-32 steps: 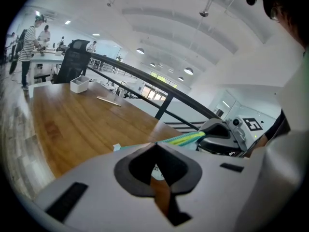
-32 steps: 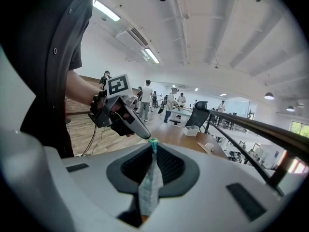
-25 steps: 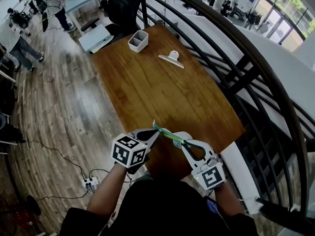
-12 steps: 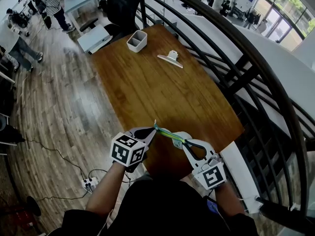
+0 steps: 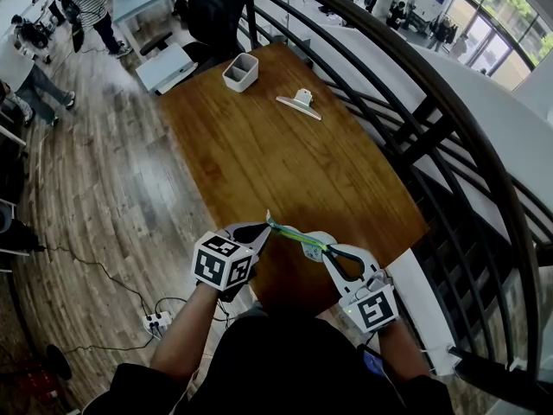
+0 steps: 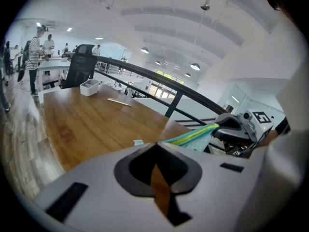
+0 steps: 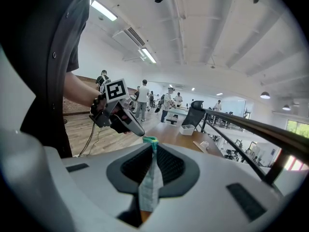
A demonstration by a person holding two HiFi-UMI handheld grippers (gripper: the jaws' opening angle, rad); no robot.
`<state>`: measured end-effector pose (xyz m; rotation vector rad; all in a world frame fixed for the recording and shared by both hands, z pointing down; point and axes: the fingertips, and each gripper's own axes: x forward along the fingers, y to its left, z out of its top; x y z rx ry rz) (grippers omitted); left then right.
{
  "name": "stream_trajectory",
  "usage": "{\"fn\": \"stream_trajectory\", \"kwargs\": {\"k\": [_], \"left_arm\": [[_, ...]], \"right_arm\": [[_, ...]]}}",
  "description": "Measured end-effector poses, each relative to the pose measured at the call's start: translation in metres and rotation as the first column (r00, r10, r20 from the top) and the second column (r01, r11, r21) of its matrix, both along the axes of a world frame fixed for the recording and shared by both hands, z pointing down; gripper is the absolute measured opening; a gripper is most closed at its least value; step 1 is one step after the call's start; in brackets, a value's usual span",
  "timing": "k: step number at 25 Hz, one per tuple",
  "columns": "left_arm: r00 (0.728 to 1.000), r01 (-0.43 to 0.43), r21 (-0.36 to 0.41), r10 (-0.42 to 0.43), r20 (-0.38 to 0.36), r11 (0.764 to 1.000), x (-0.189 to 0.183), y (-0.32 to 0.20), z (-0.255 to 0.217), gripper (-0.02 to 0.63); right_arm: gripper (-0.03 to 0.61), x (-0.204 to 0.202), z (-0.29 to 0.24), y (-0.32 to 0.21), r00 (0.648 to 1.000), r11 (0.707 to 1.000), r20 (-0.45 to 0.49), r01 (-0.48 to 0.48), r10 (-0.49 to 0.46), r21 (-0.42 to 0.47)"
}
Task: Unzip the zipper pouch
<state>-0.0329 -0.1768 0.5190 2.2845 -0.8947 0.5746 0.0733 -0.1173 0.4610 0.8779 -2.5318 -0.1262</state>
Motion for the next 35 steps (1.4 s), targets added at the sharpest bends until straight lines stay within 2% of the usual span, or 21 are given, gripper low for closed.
{"fn": "stream_trajectory", "kwargs": {"k": [16, 35], "left_arm": [[0.999, 0.033, 0.012, -0.033, 0.035, 0.999, -0.008, -0.007, 0.006, 0.012], [0.996, 0.09, 0.007, -0.09, 0.024, 0.996, -0.019, -0.016, 0.009, 0.014]], "right_arm": [[0.028, 0.002, 0.001, -0.004, 1.0, 1.0, -0.016, -0.007, 0.007, 0.005], [0.029, 0.002, 0.003, -0.006, 1.0, 1.0, -0.006, -0.023, 0.023, -0.003]]}}
